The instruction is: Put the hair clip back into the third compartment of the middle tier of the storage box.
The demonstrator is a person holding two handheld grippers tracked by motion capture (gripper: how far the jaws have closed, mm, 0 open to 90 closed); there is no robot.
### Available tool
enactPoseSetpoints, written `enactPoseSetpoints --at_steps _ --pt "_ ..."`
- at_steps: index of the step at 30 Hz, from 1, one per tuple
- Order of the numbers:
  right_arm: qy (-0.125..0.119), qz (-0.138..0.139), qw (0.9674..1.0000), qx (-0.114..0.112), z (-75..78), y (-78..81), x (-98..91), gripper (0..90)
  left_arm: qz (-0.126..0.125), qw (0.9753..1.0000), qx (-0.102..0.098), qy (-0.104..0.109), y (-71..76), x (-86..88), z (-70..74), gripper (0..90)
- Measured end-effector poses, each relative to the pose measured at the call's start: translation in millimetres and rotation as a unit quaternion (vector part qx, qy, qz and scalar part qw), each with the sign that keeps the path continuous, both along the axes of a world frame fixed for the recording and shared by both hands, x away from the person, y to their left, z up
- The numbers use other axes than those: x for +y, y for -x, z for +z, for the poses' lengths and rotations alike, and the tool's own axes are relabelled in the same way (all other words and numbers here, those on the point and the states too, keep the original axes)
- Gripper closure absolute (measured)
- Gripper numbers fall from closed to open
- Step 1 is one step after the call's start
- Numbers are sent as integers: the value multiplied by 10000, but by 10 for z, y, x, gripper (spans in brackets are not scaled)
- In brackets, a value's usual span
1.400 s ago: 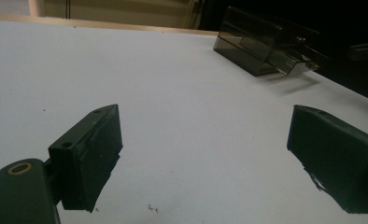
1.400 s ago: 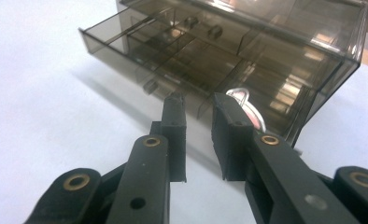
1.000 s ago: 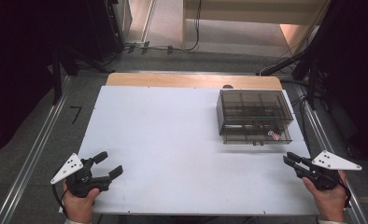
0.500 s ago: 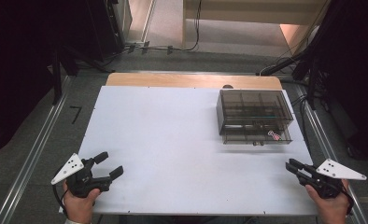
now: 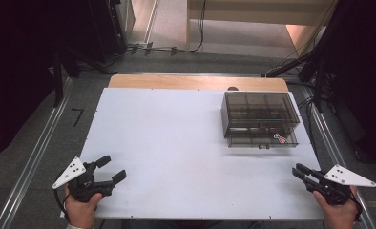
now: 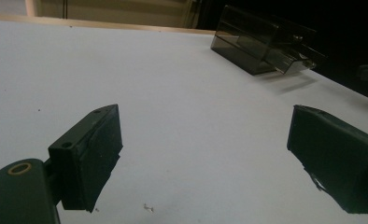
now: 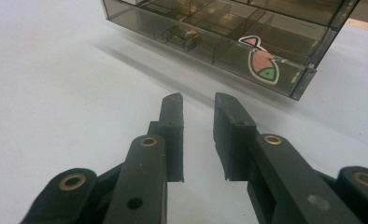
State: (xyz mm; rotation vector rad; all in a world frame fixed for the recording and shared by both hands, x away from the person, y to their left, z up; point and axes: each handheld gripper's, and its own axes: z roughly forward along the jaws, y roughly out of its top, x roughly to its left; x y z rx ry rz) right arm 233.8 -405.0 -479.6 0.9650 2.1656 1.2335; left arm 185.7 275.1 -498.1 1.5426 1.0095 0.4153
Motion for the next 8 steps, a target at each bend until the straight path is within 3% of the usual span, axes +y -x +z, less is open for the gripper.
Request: enactPoseSetpoints --at_steps 8 --pt "11 32 10000 21 -15 -10 16 715 -5 10000 -1 -5 -4 1 -4 105"
